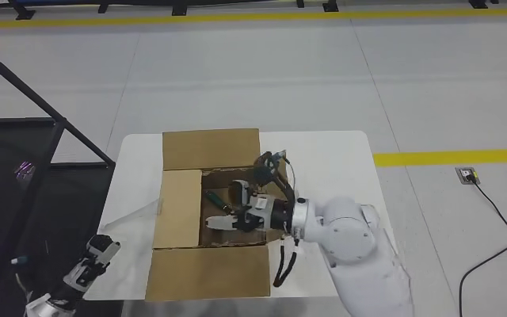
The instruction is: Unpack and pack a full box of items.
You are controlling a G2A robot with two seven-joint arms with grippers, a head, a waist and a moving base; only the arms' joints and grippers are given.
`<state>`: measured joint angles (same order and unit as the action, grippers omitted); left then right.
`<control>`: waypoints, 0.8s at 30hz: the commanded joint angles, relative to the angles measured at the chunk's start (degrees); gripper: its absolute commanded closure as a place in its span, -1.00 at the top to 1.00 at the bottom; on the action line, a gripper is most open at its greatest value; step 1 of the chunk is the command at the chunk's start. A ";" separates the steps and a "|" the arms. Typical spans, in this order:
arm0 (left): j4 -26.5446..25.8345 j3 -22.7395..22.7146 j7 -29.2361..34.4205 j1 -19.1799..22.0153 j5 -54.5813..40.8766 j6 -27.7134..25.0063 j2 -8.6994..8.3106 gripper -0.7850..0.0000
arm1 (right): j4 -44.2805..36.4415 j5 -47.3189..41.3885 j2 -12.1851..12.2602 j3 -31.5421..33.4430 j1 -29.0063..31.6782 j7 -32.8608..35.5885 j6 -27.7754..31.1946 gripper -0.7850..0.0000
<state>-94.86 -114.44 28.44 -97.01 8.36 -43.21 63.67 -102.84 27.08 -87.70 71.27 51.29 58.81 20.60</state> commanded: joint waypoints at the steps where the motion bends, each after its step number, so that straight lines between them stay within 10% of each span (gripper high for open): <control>1: 1.46 0.31 4.44 0.13 -1.75 -2.58 -0.46 1.00 | -4.34 1.09 0.62 3.03 2.30 0.04 -1.53 1.00; 9: 6.35 2.94 22.66 2.13 -6.33 -9.98 -2.90 1.00 | -13.82 11.67 2.43 14.48 13.19 -8.08 -12.49 1.00; 24: 0.41 11.98 17.85 -2.45 3.67 -14.79 -10.89 1.00 | -1.94 5.57 3.51 7.12 7.48 0.14 -9.94 1.00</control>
<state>-94.11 -102.72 46.26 -99.12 12.85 -58.03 53.18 -105.28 34.00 -84.23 78.65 59.26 59.02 9.71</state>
